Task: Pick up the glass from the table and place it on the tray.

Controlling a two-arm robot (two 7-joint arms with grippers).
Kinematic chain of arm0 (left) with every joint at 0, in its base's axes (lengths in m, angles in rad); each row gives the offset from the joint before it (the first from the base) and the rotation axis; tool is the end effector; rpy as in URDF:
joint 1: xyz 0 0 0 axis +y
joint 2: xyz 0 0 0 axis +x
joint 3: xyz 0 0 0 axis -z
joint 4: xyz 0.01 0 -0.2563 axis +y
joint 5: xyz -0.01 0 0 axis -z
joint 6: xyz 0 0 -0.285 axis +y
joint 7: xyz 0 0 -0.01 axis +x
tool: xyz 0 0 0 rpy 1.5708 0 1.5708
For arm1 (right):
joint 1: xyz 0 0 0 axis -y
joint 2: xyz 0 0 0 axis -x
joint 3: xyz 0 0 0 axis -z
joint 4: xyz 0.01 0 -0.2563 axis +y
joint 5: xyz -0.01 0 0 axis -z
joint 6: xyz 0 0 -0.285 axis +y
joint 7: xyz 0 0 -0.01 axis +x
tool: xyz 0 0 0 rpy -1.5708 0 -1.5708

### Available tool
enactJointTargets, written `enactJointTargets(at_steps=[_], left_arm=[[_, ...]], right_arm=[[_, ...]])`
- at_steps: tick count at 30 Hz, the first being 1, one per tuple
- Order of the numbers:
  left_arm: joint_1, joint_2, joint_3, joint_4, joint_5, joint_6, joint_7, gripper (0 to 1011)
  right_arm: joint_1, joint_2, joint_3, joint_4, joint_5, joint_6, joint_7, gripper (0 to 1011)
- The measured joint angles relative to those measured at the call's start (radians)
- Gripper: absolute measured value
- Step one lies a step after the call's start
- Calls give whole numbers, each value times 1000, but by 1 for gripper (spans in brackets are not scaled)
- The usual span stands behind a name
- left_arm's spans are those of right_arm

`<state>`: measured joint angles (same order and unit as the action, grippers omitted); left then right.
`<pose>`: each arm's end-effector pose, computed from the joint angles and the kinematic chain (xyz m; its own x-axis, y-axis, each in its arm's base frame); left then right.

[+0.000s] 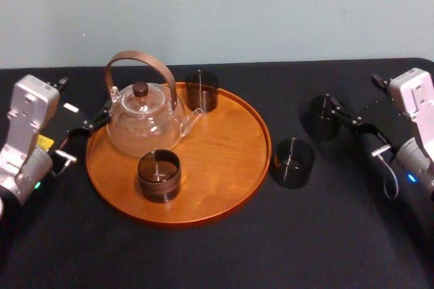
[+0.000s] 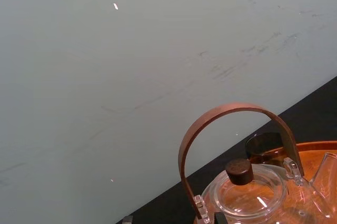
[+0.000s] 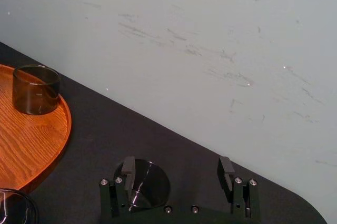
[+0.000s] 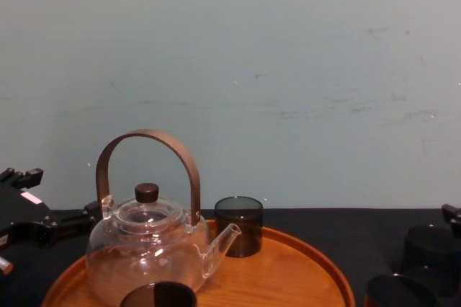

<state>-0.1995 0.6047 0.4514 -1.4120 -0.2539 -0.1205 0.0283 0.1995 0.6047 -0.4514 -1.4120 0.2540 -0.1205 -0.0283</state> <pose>0.3301 0.0698 -0.2705 0.2923 0.8803 0.3737 -0.9553 0.2873 0.0703 0.3301 -0.0698 -0.2705 0.2923 -0.8803 0.3737 0.9553 0.2873 -0.0703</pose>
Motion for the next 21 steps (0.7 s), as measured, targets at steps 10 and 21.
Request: enactJointTargets(at_steps=[10,21], left_arm=[[0,0,0,0,0,0,0,1001],[0,0,0,0,0,0,0,1001]], right_arm=[[0,0,0,0,0,0,0,1002],[0,0,0,0,0,0,0,1002]])
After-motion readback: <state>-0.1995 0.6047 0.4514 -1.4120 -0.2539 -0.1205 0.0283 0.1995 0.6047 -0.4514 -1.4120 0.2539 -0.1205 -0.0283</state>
